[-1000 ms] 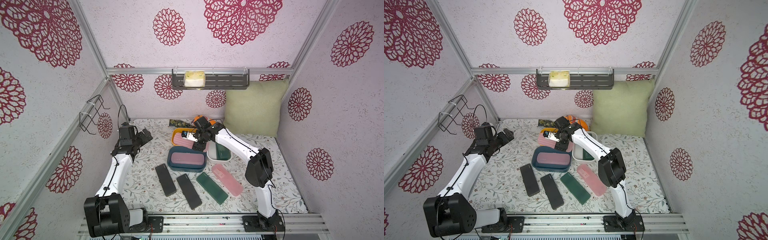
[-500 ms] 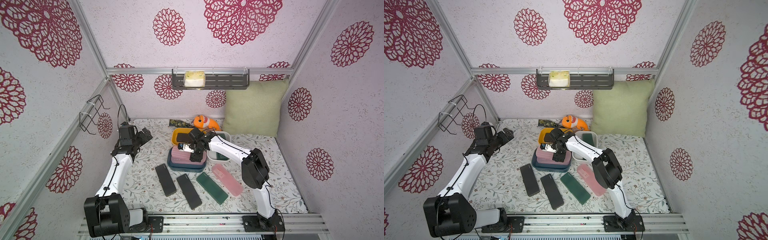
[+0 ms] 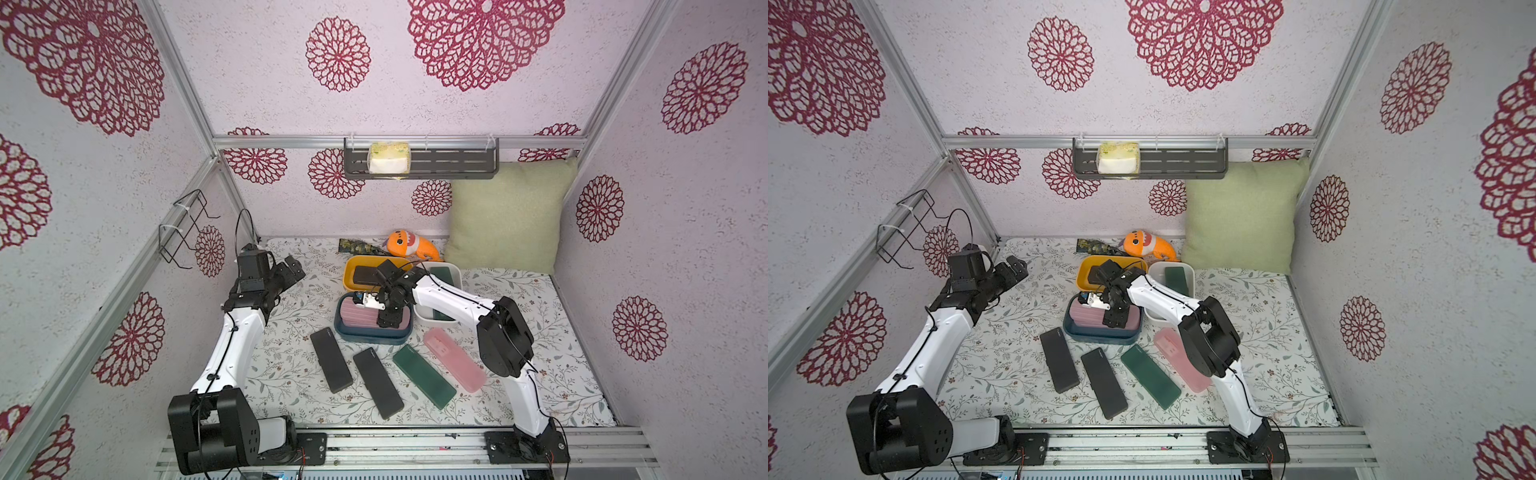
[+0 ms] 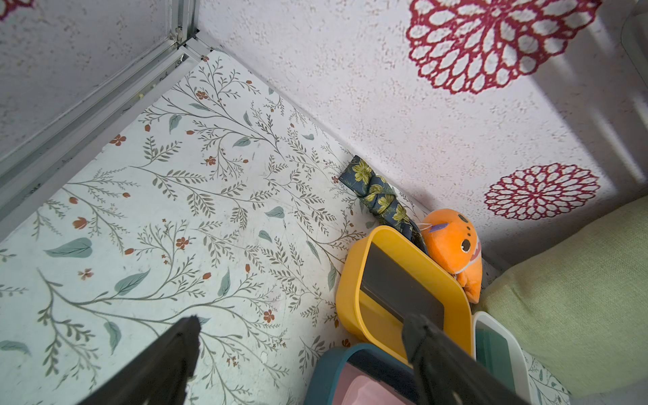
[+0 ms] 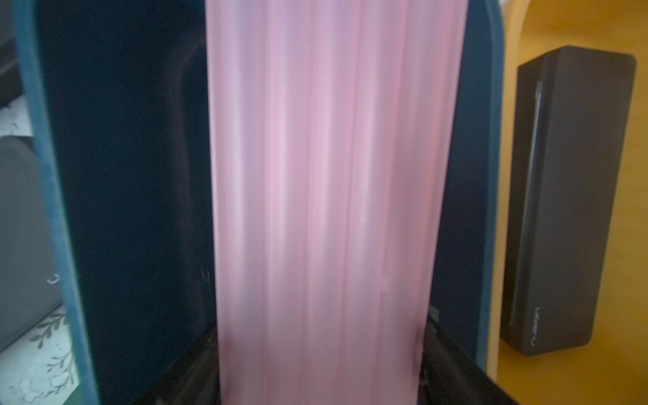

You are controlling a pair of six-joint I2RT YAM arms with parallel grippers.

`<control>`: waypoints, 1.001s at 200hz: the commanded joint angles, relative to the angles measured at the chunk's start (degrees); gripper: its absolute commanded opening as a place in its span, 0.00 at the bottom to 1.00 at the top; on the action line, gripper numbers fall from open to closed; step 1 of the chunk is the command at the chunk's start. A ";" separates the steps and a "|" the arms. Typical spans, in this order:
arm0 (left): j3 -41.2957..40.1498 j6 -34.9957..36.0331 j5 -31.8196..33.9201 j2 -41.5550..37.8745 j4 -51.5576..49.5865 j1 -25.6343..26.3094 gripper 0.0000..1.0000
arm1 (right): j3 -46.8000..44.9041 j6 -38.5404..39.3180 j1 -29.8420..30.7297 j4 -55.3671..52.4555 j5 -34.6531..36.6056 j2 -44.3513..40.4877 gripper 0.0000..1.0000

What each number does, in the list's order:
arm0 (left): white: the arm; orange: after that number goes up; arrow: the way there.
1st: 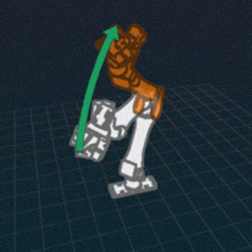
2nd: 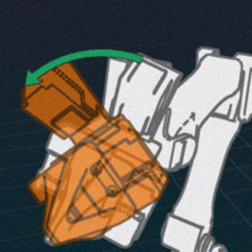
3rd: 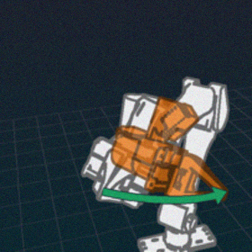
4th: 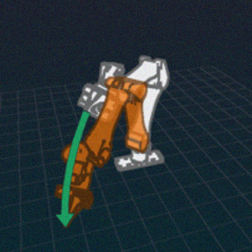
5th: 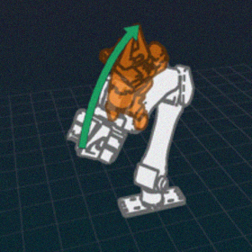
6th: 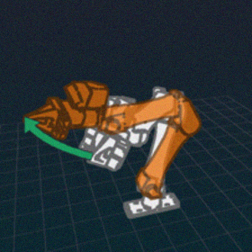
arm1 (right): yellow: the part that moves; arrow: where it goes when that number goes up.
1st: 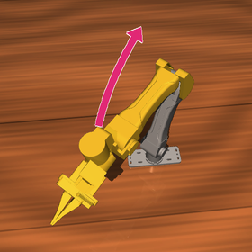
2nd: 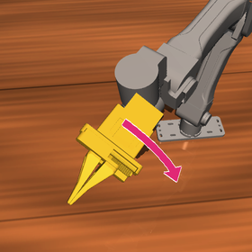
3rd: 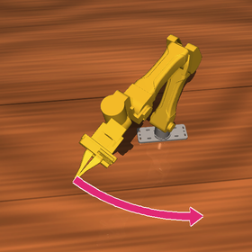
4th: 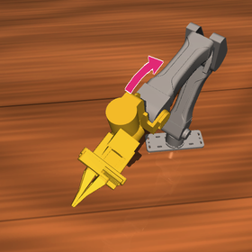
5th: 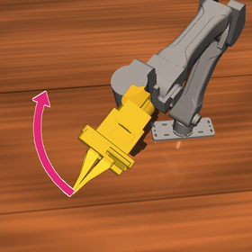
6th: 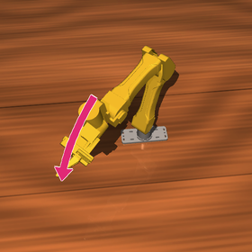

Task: Place the pencil cases by color into the storage box
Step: Place the pencil case at the storage box.

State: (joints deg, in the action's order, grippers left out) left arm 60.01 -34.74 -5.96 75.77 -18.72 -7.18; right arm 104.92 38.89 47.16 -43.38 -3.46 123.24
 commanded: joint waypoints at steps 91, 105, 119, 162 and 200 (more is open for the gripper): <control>0.08 0.72 -2.04 0.34 0.93 -0.45 0.97 | 0.63 -1.19 0.83 -1.01 -1.12 3.10 0.52; 0.11 0.73 -2.04 0.35 0.93 -0.44 0.97 | 0.87 -1.19 0.91 -1.25 -0.75 3.47 0.56; 0.11 0.71 -2.13 0.43 0.88 -0.40 0.97 | 1.28 -1.21 0.92 -1.45 -0.33 3.84 0.59; 0.11 0.57 -2.27 0.43 0.89 -0.39 0.97 | 1.68 -1.27 0.95 -1.53 0.21 4.03 0.73; 0.11 0.64 -2.23 0.28 0.81 -0.39 0.97 | 2.28 -1.19 1.01 -1.54 0.87 3.85 0.83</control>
State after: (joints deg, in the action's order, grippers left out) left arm 60.01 -34.70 -7.81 75.79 -18.72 -7.18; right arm 105.12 38.79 47.83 -43.59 -3.20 126.76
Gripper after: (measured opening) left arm 0.975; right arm 0.813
